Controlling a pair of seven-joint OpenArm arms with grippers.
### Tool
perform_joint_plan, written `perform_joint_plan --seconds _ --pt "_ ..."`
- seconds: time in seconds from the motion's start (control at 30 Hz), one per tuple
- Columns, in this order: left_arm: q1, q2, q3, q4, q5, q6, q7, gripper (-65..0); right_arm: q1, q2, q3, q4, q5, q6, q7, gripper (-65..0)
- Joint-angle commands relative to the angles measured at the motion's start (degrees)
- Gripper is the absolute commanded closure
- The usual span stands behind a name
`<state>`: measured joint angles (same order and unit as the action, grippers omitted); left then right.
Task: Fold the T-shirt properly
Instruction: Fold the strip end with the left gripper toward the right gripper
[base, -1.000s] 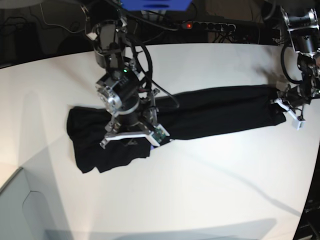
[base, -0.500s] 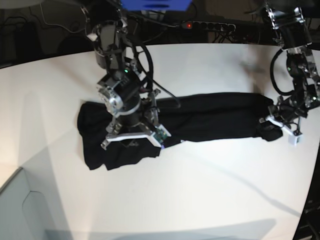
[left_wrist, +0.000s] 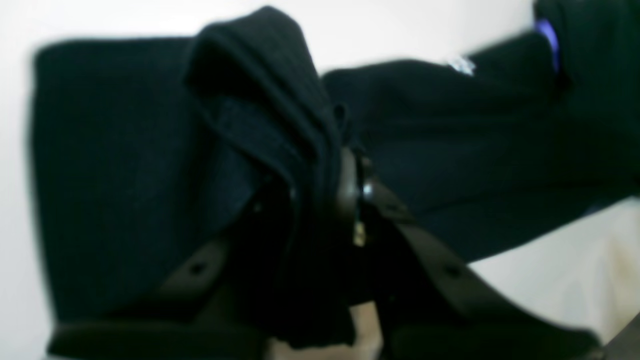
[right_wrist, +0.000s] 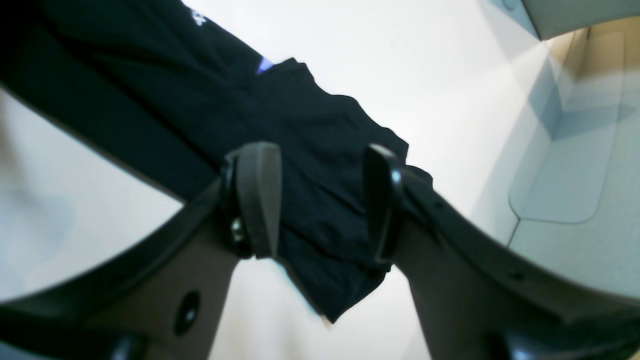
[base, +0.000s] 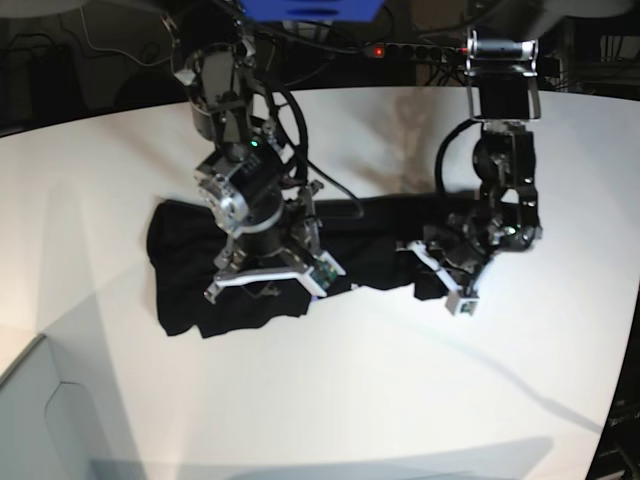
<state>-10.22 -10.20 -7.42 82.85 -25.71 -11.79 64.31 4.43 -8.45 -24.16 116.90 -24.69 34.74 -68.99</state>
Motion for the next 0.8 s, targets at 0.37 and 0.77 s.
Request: perform_joint_plan --seconds 0.37,0.77 --pt "-2.3 6.6 0.6 5.4 4.6 0.0 4.3 0.0 1.0 -0.6 -0.1 0.9 -0.1 0.7 1.0 -26.4" --pt "-2.7 9.5 1.0 11.9 4.6 0.0 8.5 0.0 2.5 -0.6 0.6 1.0 -0.2 0.7 0.9 -26.4"
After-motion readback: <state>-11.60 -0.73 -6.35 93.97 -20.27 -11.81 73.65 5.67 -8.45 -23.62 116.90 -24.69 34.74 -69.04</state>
